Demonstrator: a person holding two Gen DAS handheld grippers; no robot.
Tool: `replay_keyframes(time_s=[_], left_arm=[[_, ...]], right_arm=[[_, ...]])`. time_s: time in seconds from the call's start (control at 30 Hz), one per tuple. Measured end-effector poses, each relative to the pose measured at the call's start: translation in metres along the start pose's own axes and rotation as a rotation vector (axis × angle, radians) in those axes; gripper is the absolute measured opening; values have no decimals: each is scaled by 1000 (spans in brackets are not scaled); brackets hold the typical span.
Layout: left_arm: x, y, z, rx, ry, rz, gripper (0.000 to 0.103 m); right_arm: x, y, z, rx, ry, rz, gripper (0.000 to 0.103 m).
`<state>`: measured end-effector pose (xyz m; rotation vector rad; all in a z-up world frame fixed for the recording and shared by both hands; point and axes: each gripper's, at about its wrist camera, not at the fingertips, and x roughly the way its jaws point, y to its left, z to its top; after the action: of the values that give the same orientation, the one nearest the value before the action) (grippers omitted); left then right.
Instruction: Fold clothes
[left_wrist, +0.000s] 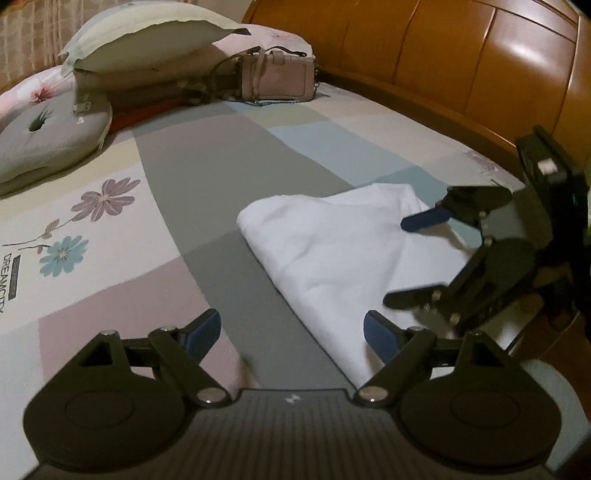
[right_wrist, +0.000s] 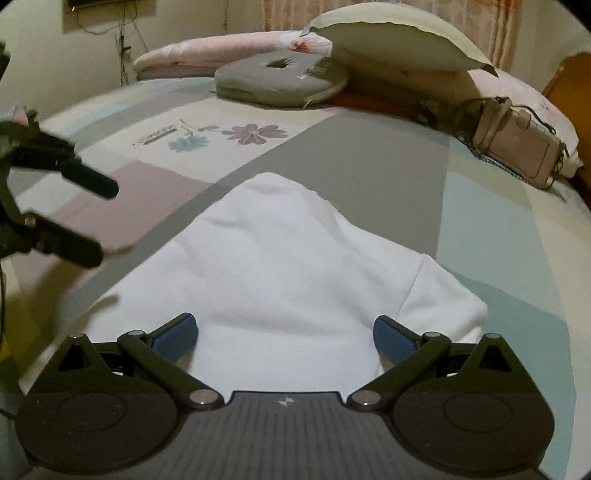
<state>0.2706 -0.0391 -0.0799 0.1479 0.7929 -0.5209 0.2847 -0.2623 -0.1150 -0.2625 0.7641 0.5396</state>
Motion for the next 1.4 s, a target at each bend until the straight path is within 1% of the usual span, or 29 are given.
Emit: replay_keyframes(time_s=[0.03, 0.07, 0.17, 0.33, 0.37, 0.47, 0.5, 0.57, 0.63, 0.73, 0.8, 0.87, 0.97, 1.0, 1.03, 1.1, 1.13, 1.2, 1.27, 1.4], left_arm=[[-2, 0, 0, 6, 0, -3, 85], [-2, -3, 0, 17, -3, -13, 85], [0, -20, 1, 54, -16, -78, 86], [18, -58, -8, 155, 8, -176, 86], [22, -62, -9, 166, 20, -176, 86], [32, -67, -11, 168, 66, -132, 85], [30, -67, -10, 158, 69, -128, 85], [17, -62, -6, 121, 43, -144, 86], [6, -56, -2, 95, 24, -149, 86], [-2, -54, -2, 87, 23, -118, 86], [-4, -58, -6, 108, 35, -100, 86], [-2, -63, -15, 130, 57, -118, 86], [1, -72, -29, 161, 94, -161, 87], [4, -72, -34, 155, 111, -166, 87], [8, -71, -40, 135, 134, -164, 87], [12, -68, -47, 109, 174, -138, 87], [11, -65, -48, 98, 178, -126, 87], [4, -57, -45, 77, 158, -115, 88], [-5, -49, -37, 63, 115, -89, 88], [-12, -36, -15, 33, 32, -43, 88]], right_arm=[[-2, -2, 0, 12, -1, 0, 103], [-10, 1, 0, 16, -7, -22, 103], [-37, 5, -10, 28, -44, -57, 103], [-58, 1, -34, 140, -27, -68, 103], [-63, 2, -39, 155, -21, -70, 103], [-80, 4, -51, 152, -6, -117, 103], [-86, 5, -52, 153, -6, -132, 103], [-100, 6, -55, 167, -27, -144, 103], [-111, 3, -57, 189, -48, -136, 103], [-120, -6, -57, 282, -94, -87, 103], [-119, -7, -52, 332, -123, -40, 103], [-114, 0, -49, 328, -133, -9, 103], [-103, 14, -50, 304, -117, 39, 103], [-99, 18, -52, 303, -108, 58, 103], [-95, 21, -54, 303, -98, 77, 103], [-87, 23, -61, 326, -64, 98, 103], [-84, 23, -66, 334, -41, 95, 103], [-85, 21, -69, 340, -32, 82, 103], [-88, 19, -69, 343, -37, 73, 103], [-88, 14, -46, 319, -120, 71, 103]])
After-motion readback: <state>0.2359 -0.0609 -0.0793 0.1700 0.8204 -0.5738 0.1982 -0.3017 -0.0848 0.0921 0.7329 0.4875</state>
